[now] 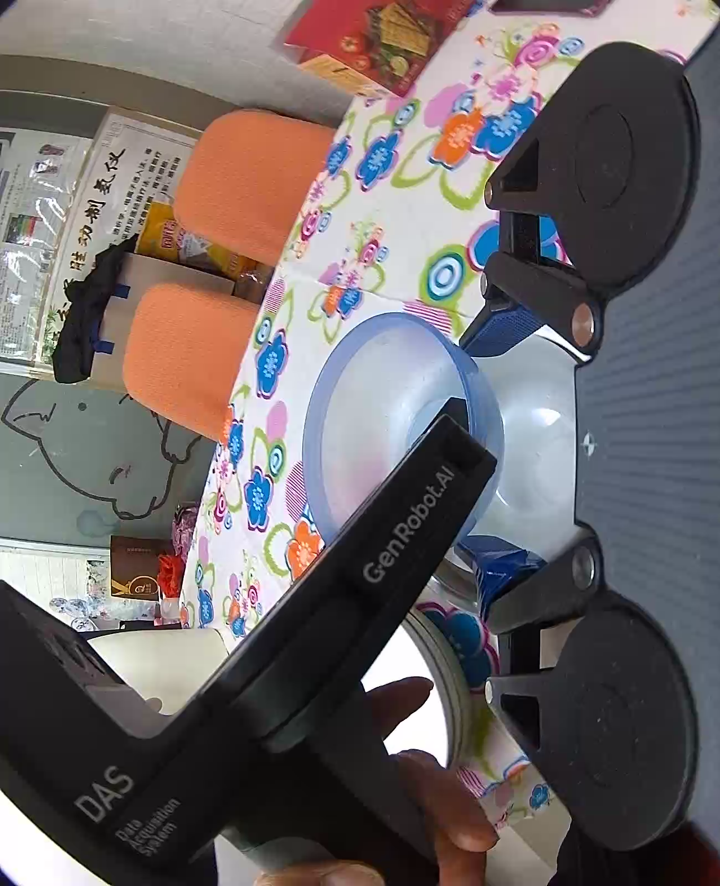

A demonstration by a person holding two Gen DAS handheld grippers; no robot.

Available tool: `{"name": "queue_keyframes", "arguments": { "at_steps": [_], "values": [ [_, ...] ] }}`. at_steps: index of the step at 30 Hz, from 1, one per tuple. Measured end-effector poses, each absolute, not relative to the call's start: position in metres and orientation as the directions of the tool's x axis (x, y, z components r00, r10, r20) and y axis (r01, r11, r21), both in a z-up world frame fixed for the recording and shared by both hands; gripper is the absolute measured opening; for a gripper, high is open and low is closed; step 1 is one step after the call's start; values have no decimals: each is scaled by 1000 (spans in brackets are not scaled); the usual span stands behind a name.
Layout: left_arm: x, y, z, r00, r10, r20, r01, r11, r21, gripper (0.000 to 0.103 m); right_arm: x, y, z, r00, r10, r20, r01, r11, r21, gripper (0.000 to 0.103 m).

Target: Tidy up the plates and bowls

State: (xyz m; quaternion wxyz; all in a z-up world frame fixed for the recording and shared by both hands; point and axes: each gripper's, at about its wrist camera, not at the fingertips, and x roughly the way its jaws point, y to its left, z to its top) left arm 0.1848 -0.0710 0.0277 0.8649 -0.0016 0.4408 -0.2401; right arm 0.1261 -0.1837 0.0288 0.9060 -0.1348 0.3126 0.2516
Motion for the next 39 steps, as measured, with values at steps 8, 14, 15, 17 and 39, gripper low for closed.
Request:
{"name": "queue_keyframes", "arguments": {
  "at_steps": [8, 14, 15, 17, 39],
  "values": [
    [187, -72, 18, 486, -382, -786, 407, 895, -183, 70, 105, -199, 10, 680, 347, -646, -517, 851, -87, 57],
    [180, -67, 25, 506, -375, -777, 414, 896, -162, 74, 93, -219, 6, 656, 384, -650, -492, 870, 18, 57],
    [179, -66, 28, 511, -378, -772, 416, 895, -163, 75, 91, -222, 5, 657, 384, -648, -486, 874, 25, 57],
    [177, -61, 37, 520, -394, -758, 417, 891, -178, 75, 87, -223, 5, 664, 378, -645, -477, 878, 24, 57],
    [160, 4, 67, 754, -238, -612, 145, 969, -198, 81, 111, -197, 27, 758, 350, -550, -429, 903, -16, 57]
  ]
}}
